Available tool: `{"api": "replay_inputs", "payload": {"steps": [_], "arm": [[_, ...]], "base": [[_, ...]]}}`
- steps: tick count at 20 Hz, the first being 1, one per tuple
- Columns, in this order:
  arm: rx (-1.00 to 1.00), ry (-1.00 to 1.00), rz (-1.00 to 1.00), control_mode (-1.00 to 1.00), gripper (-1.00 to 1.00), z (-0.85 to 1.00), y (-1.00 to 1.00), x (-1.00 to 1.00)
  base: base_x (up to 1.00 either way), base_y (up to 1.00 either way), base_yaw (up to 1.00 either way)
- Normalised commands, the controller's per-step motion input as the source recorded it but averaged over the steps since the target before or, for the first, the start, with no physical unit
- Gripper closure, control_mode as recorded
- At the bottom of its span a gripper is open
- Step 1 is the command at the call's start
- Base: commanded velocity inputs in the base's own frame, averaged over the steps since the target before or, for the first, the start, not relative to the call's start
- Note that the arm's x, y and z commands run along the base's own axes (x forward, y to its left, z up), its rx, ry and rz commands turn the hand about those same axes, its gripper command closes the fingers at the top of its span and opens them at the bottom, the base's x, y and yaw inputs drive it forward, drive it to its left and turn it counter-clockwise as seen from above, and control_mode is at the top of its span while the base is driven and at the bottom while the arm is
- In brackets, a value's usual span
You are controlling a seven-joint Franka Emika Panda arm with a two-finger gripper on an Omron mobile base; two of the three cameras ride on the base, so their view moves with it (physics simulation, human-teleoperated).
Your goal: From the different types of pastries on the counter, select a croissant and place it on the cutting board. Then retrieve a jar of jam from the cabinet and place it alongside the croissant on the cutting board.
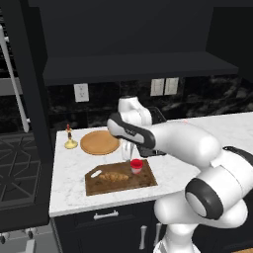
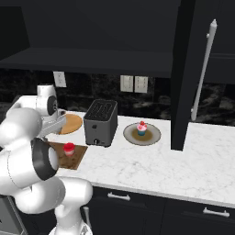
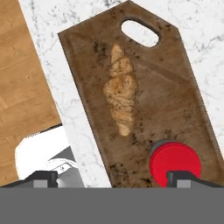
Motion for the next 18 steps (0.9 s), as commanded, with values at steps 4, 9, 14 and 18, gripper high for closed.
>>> {"api": "replay_inputs", "payload": {"steps": [4, 9, 14, 18], "arm": [[0.0, -0.02, -0.02, -1.0, -1.0, 0.54, -0.47, -0.2], [0.0, -0.01, -0.05, -1.0, -1.0, 0.3, -0.52, -0.29], [0.0, 0.0, -0.07, -1.0, -1.0, 0.15, -0.56, -0.25], [0.0, 0.01, -0.07, -1.0, -1.0, 0.07, -0.57, -0.01]], "base": [[0.0, 0.0, 0.0], [0.0, 0.0, 0.0], [0.0, 0.0, 0.0], [0.0, 0.0, 0.0]]}}
